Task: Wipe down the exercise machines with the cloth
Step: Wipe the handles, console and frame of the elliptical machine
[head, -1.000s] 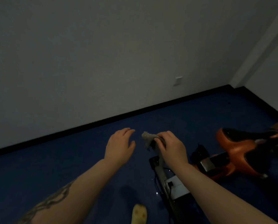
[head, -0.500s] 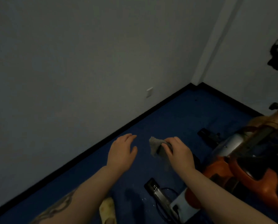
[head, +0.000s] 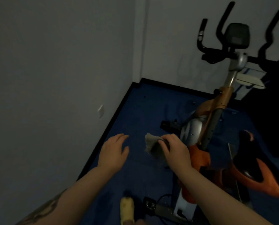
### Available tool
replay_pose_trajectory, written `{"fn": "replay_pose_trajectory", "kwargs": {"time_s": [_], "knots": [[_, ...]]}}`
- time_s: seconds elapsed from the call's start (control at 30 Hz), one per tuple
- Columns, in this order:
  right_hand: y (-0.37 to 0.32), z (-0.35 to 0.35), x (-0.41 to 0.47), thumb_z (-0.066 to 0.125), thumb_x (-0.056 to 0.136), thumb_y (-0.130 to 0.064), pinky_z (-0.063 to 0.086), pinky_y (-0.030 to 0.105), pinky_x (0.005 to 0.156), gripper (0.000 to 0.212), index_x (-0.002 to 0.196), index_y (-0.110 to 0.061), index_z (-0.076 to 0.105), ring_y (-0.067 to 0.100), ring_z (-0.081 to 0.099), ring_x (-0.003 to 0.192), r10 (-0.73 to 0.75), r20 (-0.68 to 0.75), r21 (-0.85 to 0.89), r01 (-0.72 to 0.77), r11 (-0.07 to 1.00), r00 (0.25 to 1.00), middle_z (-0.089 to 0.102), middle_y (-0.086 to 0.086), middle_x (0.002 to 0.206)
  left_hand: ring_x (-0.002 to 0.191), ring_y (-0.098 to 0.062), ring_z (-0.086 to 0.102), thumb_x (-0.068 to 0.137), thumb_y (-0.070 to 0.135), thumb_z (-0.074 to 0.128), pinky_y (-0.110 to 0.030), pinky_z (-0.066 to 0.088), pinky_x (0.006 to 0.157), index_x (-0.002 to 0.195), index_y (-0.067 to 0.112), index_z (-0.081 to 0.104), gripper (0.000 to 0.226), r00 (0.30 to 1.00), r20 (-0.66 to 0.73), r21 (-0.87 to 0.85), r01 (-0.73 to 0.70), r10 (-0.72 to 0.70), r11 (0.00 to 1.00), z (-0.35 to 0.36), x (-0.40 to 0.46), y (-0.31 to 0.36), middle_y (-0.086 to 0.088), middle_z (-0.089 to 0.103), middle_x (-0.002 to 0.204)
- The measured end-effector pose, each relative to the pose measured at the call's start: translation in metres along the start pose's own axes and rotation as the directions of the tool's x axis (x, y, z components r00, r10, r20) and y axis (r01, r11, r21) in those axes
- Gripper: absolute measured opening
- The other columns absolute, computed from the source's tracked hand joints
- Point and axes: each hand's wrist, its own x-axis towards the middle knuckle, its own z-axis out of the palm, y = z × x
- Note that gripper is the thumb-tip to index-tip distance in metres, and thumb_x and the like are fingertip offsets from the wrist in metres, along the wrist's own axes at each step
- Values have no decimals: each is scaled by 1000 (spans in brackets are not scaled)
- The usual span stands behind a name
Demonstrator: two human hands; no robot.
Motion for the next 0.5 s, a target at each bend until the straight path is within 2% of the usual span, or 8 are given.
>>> {"fn": "replay_pose_trajectory", "kwargs": {"time_s": [0.1, 0.2, 0.33, 0.5], "knots": [[10, 4, 35, 58, 95, -30, 50, 32, 68, 10, 96, -21, 63, 8, 55, 79, 55, -67, -6, -55, 998, 996, 56, -8, 90, 134, -19, 38, 97, 25, 53, -35, 28, 114, 142, 18, 45, 46, 994, 29, 7, -107, 107, 994, 1, 57, 11, -1, 43, 146], [19, 6, 72, 58, 95, -30, 50, 29, 68, 9, 95, -22, 63, 5, 55, 79, 91, -144, 0, -92, 996, 985, 57, -10, 89, 134, -17, 36, 96, 27, 53, -33, 27, 114, 142, 21, 44, 47, 979, 44, 3, -199, 199, 980, 2, 116, 22, 0, 42, 147], [31, 3, 121, 60, 94, -29, 47, 20, 67, 8, 95, -22, 64, 3, 54, 81, 131, -206, 13, -131, 991, 970, 57, -12, 89, 134, -17, 37, 96, 27, 54, -32, 28, 113, 141, 21, 45, 47, 957, 71, 17, -284, 282, 959, -3, 189, 38, 0, 43, 147], [44, -10, 182, 60, 94, -28, 46, 23, 70, 7, 93, -22, 64, 2, 54, 82, 207, -301, 66, -196, 978, 931, 56, -12, 88, 134, -15, 37, 96, 26, 55, -31, 28, 112, 141, 22, 46, 46, 934, 65, -39, -350, 352, 936, -6, 262, 61, 2, 43, 146]]}}
